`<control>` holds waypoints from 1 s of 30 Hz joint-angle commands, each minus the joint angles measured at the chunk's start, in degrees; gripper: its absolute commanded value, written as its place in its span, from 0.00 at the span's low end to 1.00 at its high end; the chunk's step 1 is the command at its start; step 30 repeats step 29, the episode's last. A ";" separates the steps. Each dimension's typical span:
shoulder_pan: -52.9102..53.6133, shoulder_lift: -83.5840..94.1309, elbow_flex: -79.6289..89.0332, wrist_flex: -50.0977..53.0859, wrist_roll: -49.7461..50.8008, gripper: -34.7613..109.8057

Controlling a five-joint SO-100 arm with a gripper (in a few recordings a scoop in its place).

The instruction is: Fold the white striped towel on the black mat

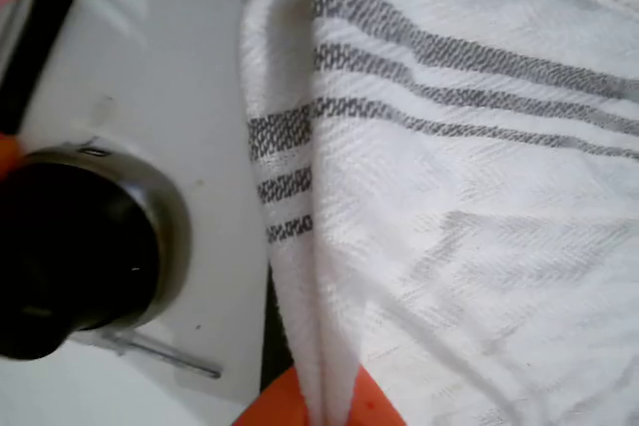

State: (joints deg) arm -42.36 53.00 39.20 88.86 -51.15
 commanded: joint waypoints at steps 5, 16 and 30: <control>2.46 13.18 0.53 3.69 -0.79 0.24; 21.09 33.66 16.52 6.68 -12.30 0.24; 52.03 45.88 48.16 -7.12 -31.46 0.24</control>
